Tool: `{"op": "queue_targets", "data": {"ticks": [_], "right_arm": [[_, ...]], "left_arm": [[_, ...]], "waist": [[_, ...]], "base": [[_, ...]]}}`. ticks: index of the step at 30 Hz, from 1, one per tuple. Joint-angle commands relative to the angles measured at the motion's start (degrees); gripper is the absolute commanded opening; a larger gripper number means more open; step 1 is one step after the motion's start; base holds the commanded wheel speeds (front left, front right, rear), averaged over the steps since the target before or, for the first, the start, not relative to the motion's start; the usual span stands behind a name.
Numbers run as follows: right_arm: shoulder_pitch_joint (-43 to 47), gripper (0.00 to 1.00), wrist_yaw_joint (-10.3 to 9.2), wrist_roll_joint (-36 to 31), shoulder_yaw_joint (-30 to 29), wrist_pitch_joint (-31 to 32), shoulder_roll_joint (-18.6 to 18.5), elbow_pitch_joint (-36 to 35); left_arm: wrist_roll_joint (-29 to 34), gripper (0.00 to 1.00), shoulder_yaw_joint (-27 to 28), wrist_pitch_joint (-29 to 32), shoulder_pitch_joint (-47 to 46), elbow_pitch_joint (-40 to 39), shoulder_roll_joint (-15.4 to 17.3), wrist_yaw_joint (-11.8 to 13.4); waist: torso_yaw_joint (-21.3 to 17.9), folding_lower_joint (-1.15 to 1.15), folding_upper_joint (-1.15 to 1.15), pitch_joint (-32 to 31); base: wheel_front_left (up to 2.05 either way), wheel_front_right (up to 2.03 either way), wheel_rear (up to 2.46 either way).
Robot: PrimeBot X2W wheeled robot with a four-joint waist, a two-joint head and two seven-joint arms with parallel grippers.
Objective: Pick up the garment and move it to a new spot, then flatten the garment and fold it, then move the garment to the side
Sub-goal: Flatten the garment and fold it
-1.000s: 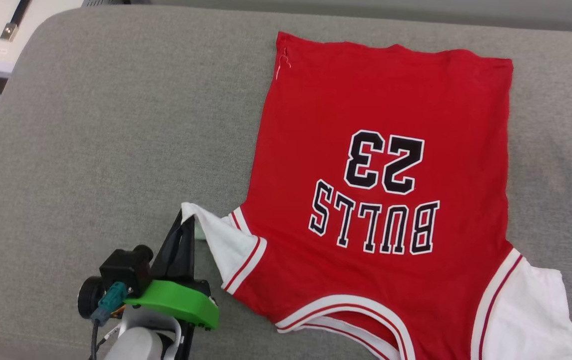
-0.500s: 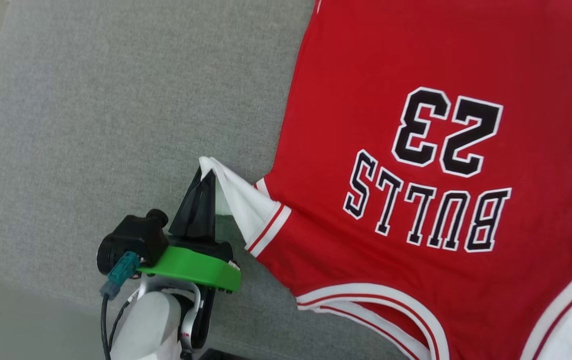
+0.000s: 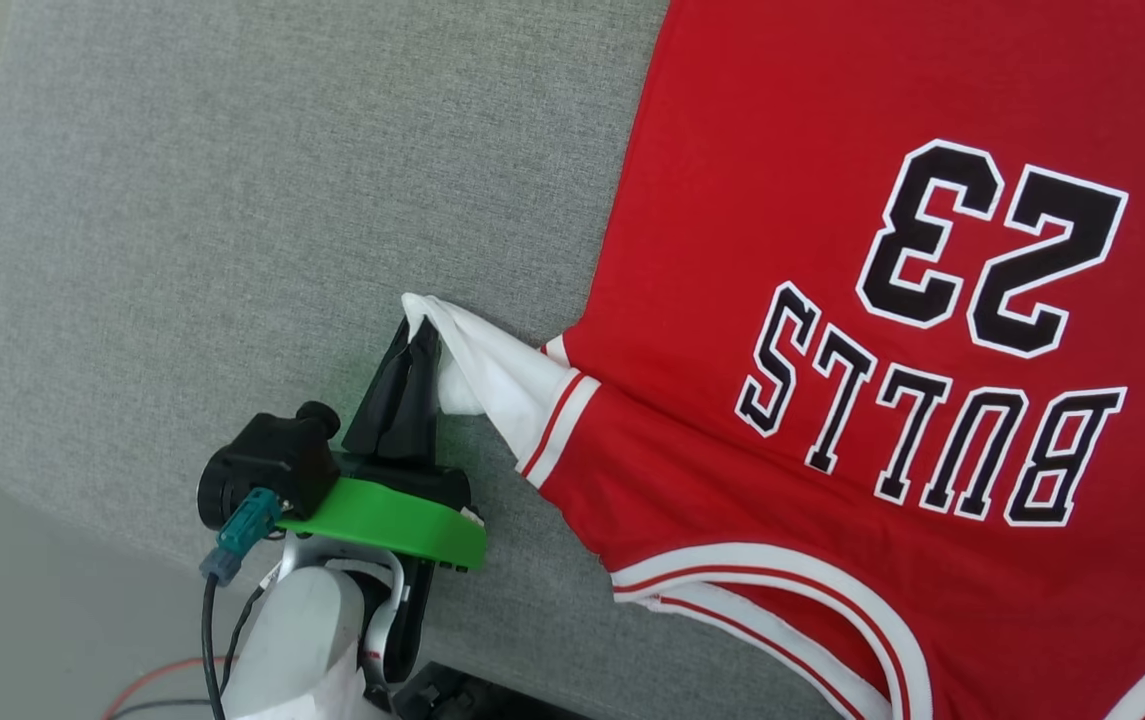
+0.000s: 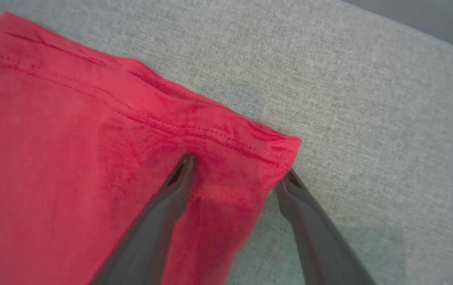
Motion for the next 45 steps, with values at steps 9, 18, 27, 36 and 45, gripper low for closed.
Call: {"op": "queue_targets", "data": {"ticks": [9,18,27,36,45], "right_arm": [[4.23,0.0,-0.03,0.62,1.45,-7.32,0.26,0.89],[12.17,0.0,-0.03,7.8,4.82,-16.81,-3.15,-3.7],[28.86,0.0,-0.03,14.67,3.73,-23.2,-8.29,-13.15],[46.09,0.0,-0.03,16.58,-2.3,-25.19,-8.37,-19.52],[66.65,0.0,-0.03,16.73,-10.12,-24.09,-4.1,-25.54]], "left_arm": [[1.41,0.0,1.51,-0.34,0.33,0.61,-0.33,-0.09],[4.21,0.0,4.9,-0.34,4.96,2.46,-0.21,-0.95],[5.23,0.0,8.81,-0.34,10.6,3.44,0.47,-1.6],[5.67,0.0,11.37,-0.34,14.97,4.09,0.63,-1.81],[5.6,0.0,12.94,-0.34,17.13,4.64,0.88,-2.35]], "waist": [[-2.62,-0.01,0.0,-5.58],[-6.13,-0.01,0.0,-14.75],[-10.9,-0.01,0.0,-21.86],[-15.01,-0.01,0.0,-26.63],[-16.48,-0.01,0.0,-29.16]], "base": [[0.0,0.0,0.0],[0.0,0.0,0.0],[0.0,0.0,0.0],[0.0,0.0,0.0],[0.0,0.0,0.0]]}}
